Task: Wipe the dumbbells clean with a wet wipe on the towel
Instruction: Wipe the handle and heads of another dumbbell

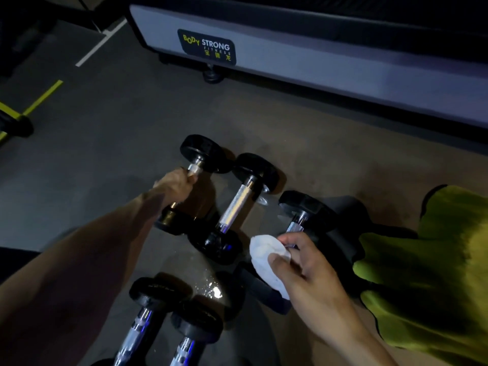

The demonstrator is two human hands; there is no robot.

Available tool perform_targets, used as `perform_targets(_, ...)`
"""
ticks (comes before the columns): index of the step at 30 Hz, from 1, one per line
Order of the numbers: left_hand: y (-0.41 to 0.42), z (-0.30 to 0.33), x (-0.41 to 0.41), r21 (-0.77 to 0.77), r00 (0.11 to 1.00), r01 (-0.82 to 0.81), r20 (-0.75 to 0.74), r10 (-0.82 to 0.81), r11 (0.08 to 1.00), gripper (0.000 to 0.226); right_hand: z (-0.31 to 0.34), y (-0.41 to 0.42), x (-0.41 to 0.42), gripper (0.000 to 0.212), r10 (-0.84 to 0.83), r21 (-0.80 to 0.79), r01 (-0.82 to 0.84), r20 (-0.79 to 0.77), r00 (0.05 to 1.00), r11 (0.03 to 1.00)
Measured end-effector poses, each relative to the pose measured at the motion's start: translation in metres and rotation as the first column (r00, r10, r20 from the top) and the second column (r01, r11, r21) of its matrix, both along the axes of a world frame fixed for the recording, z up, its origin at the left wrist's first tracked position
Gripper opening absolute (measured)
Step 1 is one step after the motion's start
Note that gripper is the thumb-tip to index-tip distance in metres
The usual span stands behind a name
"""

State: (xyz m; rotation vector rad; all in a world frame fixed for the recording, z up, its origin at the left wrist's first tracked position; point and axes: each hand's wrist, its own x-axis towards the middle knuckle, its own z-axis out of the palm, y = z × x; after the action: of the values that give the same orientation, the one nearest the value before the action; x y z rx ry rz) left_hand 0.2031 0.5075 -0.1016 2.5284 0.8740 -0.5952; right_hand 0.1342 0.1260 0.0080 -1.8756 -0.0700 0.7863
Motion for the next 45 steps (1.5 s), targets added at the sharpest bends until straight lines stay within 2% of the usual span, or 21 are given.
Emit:
perform_targets(2, 0.001, 0.009, -0.008, 0.016, 1.000, -0.011, 0.017, 0.011, 1.000, 0.051, 0.000, -0.005, -0.002, 0.011, -0.001, -0.015, 0.001, 0.018, 1.000, 1.000)
perform_targets(7, -0.015, 0.069, -0.030, 0.006, 0.983, -0.058, 0.176, 0.056, 0.998, 0.033, 0.006, -0.009, -0.006, 0.005, -0.064, 0.009, 0.064, 0.076, 0.995, 0.998)
perform_targets(11, -0.036, 0.107, -0.052, -0.182, 0.915, -0.047, 0.386, 0.115, 0.982, 0.035, 0.020, -0.011, -0.014, 0.005, -0.054, 0.043, 0.047, 0.180, 0.982, 0.998)
perform_targets(13, -0.061, 0.125, -0.060, -0.307, 0.859, -0.011, 0.484, 0.166, 0.951, 0.038, 0.031, -0.019, -0.020, 0.014, -0.034, 0.018, 0.030, 0.266, 0.963, 0.999)
perform_targets(15, -0.096, 0.143, -0.065, -0.422, 0.788, 0.059, 0.576, 0.217, 0.905, 0.023, 0.046, -0.031, -0.024, 0.013, -0.069, 0.013, 0.069, 0.350, 0.934, 0.998)
perform_targets(17, -0.136, 0.163, -0.066, -0.483, 0.725, 0.136, 0.644, 0.246, 0.865, 0.009, 0.062, -0.047, -0.027, 0.013, -0.170, 0.086, 0.147, 0.399, 0.901, 0.985)
perform_targets(20, -0.203, 0.199, -0.065, -0.571, 0.649, 0.264, 0.701, 0.295, 0.777, 0.008, 0.090, -0.080, -0.031, 0.012, -0.338, 0.237, 0.255, 0.442, 0.831, 0.938)
perform_targets(26, -0.330, 0.271, -0.051, -0.587, 0.529, 0.571, 0.798, 0.289, 0.575, 0.020, 0.135, -0.173, -0.025, 0.017, -0.549, 0.331, 0.438, 0.496, 0.673, 0.836)
perform_targets(30, -0.401, 0.288, -0.032, -0.592, 0.527, 0.660, 0.804, 0.276, 0.463, 0.031, 0.134, -0.232, -0.020, 0.016, -0.666, 0.331, 0.588, 0.501, 0.553, 0.738)
perform_targets(34, -0.451, 0.276, -0.021, -0.609, 0.581, 0.668, 0.786, 0.213, 0.427, 0.016, 0.122, -0.266, -0.028, 0.013, -0.715, 0.329, 0.661, 0.513, 0.474, 0.675)
perform_targets(38, -0.475, 0.266, -0.018, -0.605, 0.600, 0.668, 0.782, 0.167, 0.433, 0.014, 0.113, -0.278, -0.030, 0.011, -0.712, 0.294, 0.686, 0.525, 0.467, 0.666)
perform_targets(42, -0.483, 0.268, -0.019, -0.645, 0.639, 0.608, 0.744, 0.197, 0.463, 0.020, 0.126, -0.276, -0.021, 0.008, -0.719, 0.359, 0.646, 0.522, 0.460, 0.674)
perform_targets(45, -0.479, 0.269, -0.017, -0.640, 0.647, 0.587, 0.739, 0.188, 0.496, 0.021, 0.138, -0.262, -0.004, 0.010, -0.664, 0.373, 0.560, 0.535, 0.522, 0.740)
